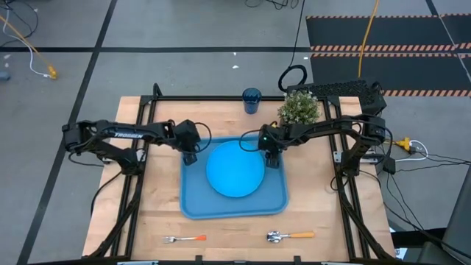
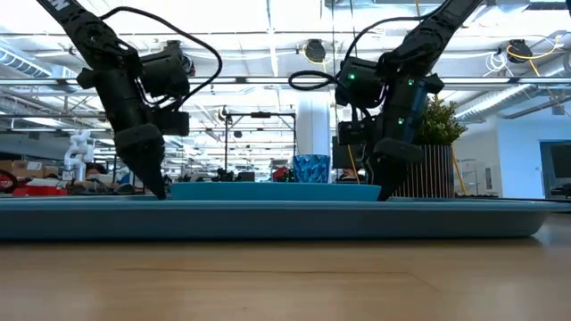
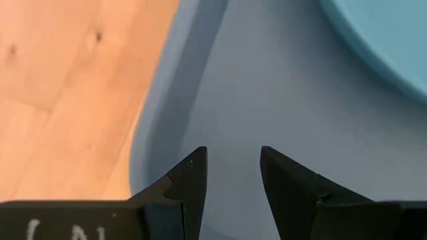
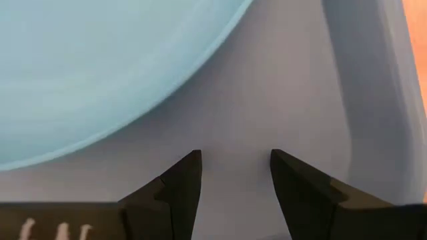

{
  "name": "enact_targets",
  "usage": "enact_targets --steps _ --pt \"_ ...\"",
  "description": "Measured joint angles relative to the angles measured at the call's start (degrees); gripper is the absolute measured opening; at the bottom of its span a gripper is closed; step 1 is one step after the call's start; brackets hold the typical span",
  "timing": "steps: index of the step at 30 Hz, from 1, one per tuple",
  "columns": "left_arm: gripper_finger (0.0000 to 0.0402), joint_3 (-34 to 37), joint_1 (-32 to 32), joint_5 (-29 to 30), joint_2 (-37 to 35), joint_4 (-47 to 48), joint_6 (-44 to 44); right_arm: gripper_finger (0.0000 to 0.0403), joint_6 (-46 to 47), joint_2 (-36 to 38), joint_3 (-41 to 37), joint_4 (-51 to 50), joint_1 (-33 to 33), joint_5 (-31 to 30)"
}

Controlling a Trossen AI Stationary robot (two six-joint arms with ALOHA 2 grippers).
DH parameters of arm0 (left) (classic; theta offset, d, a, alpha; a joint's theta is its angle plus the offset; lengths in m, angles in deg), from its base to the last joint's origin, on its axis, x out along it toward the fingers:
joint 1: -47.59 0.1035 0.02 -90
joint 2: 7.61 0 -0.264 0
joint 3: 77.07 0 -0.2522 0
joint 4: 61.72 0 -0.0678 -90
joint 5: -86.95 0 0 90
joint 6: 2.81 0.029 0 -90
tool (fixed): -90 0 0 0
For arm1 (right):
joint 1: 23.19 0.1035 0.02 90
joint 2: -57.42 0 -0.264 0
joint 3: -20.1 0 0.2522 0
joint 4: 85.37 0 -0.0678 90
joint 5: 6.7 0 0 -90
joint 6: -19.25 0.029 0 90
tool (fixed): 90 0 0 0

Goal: Pick and place plate/cup/fork/spoon on tray
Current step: Move the blue tray to the center of the table

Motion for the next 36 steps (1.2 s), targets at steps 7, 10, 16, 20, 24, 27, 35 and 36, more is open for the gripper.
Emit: enact_targets --steps 7,10,16,20,24,27,35,36 --pt "0.0143 -0.3 0.1 0.7 7.0 -4.1 2.0 0.0171 1.6 0.1 0.0 -1.6 -1.2 -0.1" --pt "0.0143 -0.3 0.3 1.1 8.2 -6.8 2.9 0.0171 1.9 0.2 0.0 -2.7 -1.2 -0.3" --pt "0.0143 -0.1 2.1 0.8 8.4 -9.0 4.5 0.0171 3.3 0.2 0.0 -3.4 -1.1 -0.3" --pt "0.0143 0.0 3.8 0.9 8.5 -9.7 5.5 0.0171 3.5 0.1 0.0 -3.4 -1.1 -0.3" --pt "0.0143 0.0 5.1 1.6 8.5 -11.1 6.2 0.0171 3.5 0.1 0.0 -3.2 -1.1 -0.3" --pt "0.0143 0.0 5.5 1.5 8.5 -11.4 6.1 0.0171 3.4 0.1 0.0 -3.3 -1.1 -0.3" --pt "0.0143 0.0 4.0 1.4 8.5 -10.9 3.5 0.0171 2.1 0.0 0.0 -3.1 -2.0 -0.7" --pt "0.0143 0.0 3.7 1.5 8.5 -10.9 3.3 0.0171 1.7 0.0 -0.1 -3.1 -2.2 -1.1"
